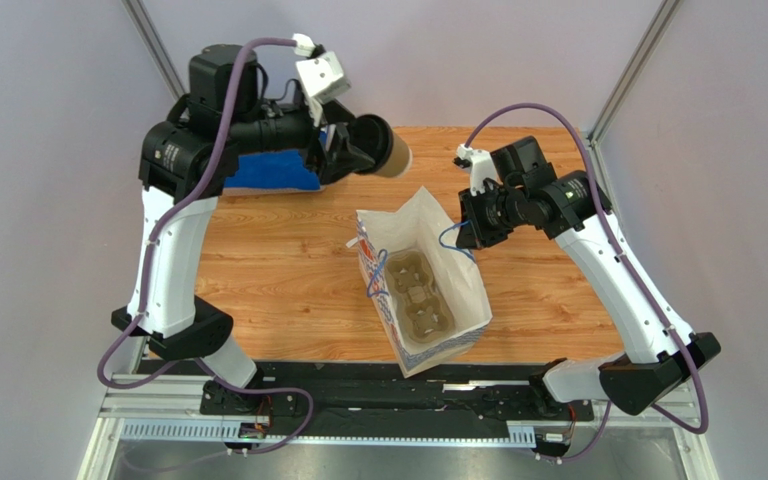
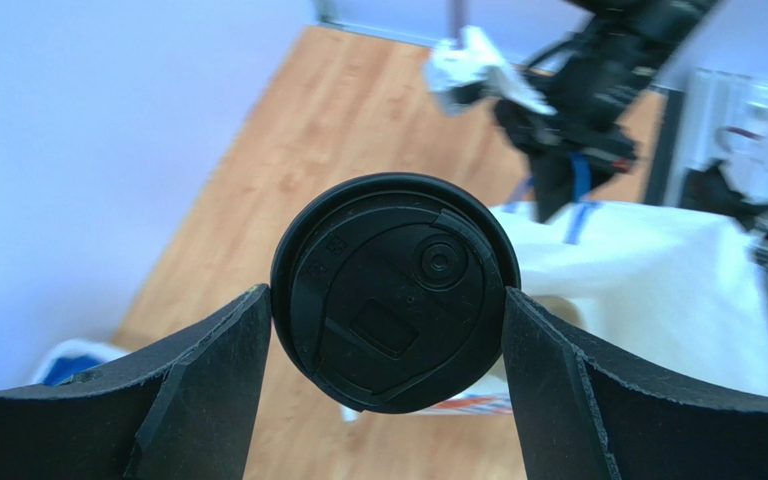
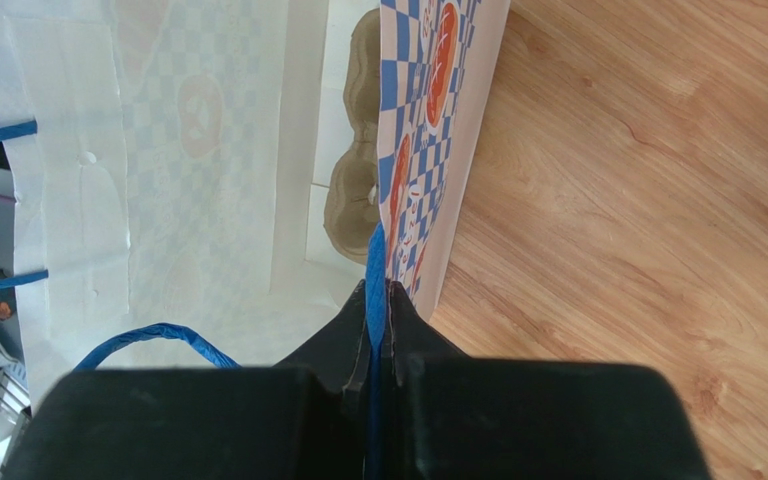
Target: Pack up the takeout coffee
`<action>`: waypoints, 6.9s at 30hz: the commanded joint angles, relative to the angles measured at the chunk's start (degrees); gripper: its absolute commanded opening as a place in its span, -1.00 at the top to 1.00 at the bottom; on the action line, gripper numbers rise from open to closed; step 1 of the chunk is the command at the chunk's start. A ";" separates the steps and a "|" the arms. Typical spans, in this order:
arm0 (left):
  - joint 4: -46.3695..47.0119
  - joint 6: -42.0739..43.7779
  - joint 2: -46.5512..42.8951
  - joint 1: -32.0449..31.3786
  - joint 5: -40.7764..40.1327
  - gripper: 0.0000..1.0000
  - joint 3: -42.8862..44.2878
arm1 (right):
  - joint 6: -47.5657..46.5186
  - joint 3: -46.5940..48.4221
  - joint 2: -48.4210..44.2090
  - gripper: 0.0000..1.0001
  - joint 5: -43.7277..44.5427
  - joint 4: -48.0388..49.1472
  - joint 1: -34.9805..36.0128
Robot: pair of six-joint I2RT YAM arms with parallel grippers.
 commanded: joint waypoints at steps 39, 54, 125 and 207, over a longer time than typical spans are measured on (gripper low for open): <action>3.94 7.66 2.72 -22.42 -13.79 0.70 -29.07 | 5.07 -6.70 -8.06 1.00 11.74 12.13 8.00; 8.85 14.34 -1.76 -22.42 -15.38 0.70 -41.19 | -2.76 -9.07 -11.67 1.00 5.77 10.81 10.03; 28.46 11.52 7.20 -18.46 -16.52 0.76 -69.23 | -17.00 -13.55 -9.47 1.00 7.26 11.69 7.83; 27.84 6.87 -4.04 -18.20 -17.93 -0.98 -60.27 | -19.37 -14.87 -10.08 1.00 9.63 12.92 7.75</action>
